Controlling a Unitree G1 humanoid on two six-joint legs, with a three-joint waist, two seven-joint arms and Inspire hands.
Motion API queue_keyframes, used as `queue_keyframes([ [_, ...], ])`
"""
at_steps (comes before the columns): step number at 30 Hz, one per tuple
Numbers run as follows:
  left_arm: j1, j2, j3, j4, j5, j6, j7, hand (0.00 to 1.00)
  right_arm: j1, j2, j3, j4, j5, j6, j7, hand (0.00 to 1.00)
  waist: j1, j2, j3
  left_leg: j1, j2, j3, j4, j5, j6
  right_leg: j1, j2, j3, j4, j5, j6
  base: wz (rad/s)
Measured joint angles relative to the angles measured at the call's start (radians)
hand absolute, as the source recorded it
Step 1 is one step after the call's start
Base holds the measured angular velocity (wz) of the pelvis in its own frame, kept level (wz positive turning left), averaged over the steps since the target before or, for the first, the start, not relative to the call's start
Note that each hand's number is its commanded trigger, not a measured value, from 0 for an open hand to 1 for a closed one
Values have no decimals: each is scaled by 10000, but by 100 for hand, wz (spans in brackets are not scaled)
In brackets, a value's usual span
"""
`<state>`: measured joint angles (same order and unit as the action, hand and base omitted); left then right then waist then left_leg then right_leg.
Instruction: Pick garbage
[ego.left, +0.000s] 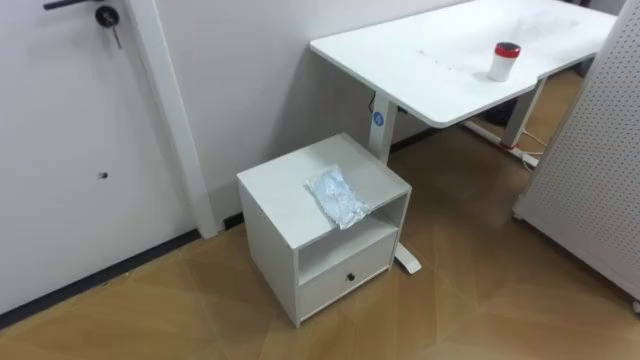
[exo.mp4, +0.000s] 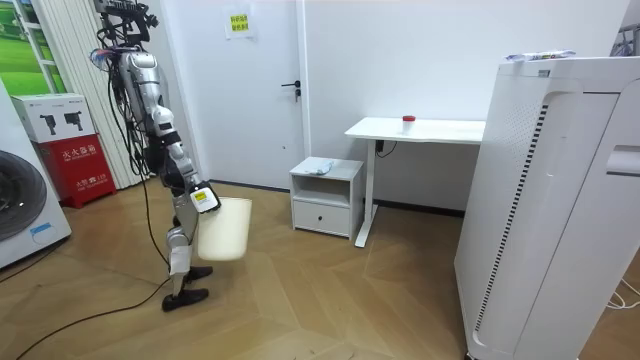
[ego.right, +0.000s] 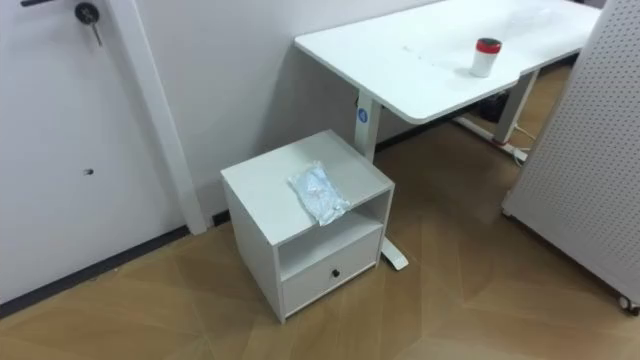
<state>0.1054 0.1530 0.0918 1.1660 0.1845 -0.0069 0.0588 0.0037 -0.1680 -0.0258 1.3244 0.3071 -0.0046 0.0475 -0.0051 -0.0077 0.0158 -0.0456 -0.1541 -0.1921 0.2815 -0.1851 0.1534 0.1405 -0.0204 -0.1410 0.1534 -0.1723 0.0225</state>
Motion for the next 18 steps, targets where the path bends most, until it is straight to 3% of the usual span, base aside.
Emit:
queue_keyframes([
  [5,423,-6,20,-2,55,-13,70,0,319,17,-80,-81,-5,-30,-10,100,103,-147,38,403,7,-7,-268,-12,22,155,-21,6,-14,-10,13,-2],
  [10,864,2,38,20,69,128,203,0,349,28,-159,-55,1,-48,-26,100,110,-242,2,366,9,-42,-262,-23,41,84,-33,-29,-2,-35,-4,2],
  [14,711,-11,43,-1,276,122,202,0,256,24,-165,-85,16,-79,82,100,86,-339,-21,-3,4,195,-91,-30,48,18,-83,-565,13,-35,-7,18],
  [18,404,78,-13,-69,239,83,232,0,297,22,-178,-128,9,-76,90,100,108,-296,-27,-53,-6,190,-30,-48,89,-185,-74,-478,15,-158,16,14],
])
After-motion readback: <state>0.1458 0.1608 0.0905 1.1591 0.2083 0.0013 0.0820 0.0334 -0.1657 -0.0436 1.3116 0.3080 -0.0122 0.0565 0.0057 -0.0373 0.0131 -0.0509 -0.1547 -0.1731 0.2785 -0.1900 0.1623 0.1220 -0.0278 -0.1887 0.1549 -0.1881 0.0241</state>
